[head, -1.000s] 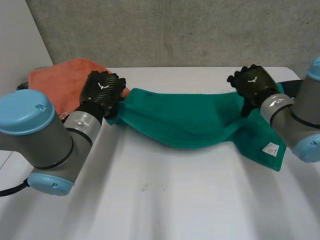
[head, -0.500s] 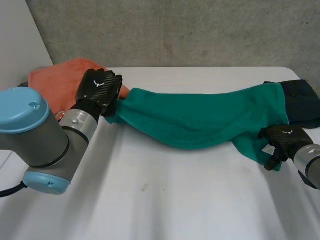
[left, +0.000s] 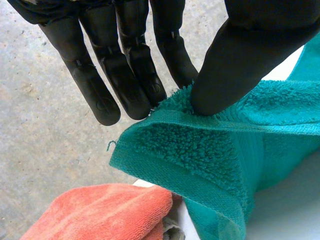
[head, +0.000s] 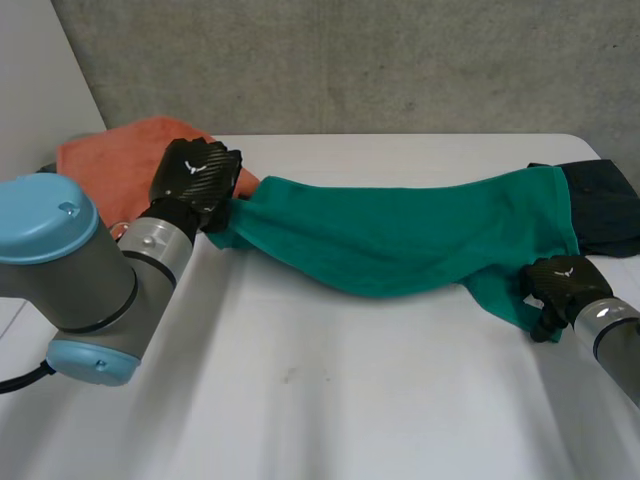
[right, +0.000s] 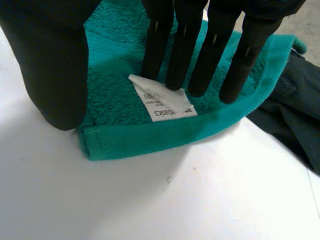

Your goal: Fold the laundry.

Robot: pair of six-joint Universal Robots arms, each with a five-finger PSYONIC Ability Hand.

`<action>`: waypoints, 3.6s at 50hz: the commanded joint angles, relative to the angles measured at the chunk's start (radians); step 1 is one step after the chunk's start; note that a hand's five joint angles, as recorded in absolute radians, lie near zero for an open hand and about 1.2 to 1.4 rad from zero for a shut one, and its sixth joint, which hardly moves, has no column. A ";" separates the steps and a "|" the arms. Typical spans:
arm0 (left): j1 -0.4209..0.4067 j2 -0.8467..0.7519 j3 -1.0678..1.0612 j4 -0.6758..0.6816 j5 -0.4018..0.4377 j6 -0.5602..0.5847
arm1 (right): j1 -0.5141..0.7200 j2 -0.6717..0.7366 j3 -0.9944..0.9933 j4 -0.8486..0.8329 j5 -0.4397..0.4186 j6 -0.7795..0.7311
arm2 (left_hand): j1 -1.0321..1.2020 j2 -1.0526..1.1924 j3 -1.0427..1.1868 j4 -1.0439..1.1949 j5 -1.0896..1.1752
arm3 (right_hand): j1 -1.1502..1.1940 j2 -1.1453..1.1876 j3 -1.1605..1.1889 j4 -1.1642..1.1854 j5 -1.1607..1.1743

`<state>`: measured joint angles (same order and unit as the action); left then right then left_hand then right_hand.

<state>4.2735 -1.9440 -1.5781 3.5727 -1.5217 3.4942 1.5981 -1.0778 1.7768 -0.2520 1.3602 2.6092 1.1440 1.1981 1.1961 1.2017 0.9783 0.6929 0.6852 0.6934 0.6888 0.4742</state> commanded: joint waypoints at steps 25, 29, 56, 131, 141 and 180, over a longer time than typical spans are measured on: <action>0.009 0.010 -0.002 -0.006 -0.003 -0.001 | -0.001 0.096 -0.157 -0.033 0.000 -0.003 | 0.252 0.198 0.200 0.195 0.243 | 0.703 0.711 0.703 0.707 0.748; 0.029 0.039 0.004 -0.057 -0.003 -0.001 | -0.003 0.052 -0.162 0.023 -0.001 -0.020 | 0.252 0.198 0.200 0.195 0.243 | 0.703 0.711 0.703 0.707 0.748; 0.132 0.413 -0.043 -0.637 0.021 0.164 | -0.052 -0.427 -0.316 0.800 0.016 -0.446 | 0.252 0.198 0.200 0.195 0.243 | 0.703 0.711 0.703 0.707 0.748; 0.132 0.315 -0.208 -0.769 0.008 0.385 | 0.023 -0.366 -0.039 0.674 0.114 -0.594 | 0.252 0.198 0.200 0.195 0.243 | 0.703 0.711 0.703 0.707 0.748; 0.118 0.019 0.025 -0.461 -0.009 0.341 | 0.089 -0.064 -0.261 0.374 0.131 -0.401 | 0.252 0.198 0.200 0.195 0.243 | 0.703 0.711 0.703 0.707 0.748; 0.052 -0.174 0.221 -0.008 -0.098 0.292 | 0.154 0.090 -0.520 0.056 0.123 -0.187 | -0.928 -0.982 -0.980 -0.985 -0.937 | -0.458 -0.451 -0.459 -0.454 -0.414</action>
<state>4.3267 -2.1554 -1.2954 3.5729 -1.6285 3.7879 1.7572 -0.9409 1.2113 -0.2695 1.5599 2.3888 0.2049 0.2216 0.2288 0.2198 0.0488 0.2297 0.2163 0.2161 0.2134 0.0479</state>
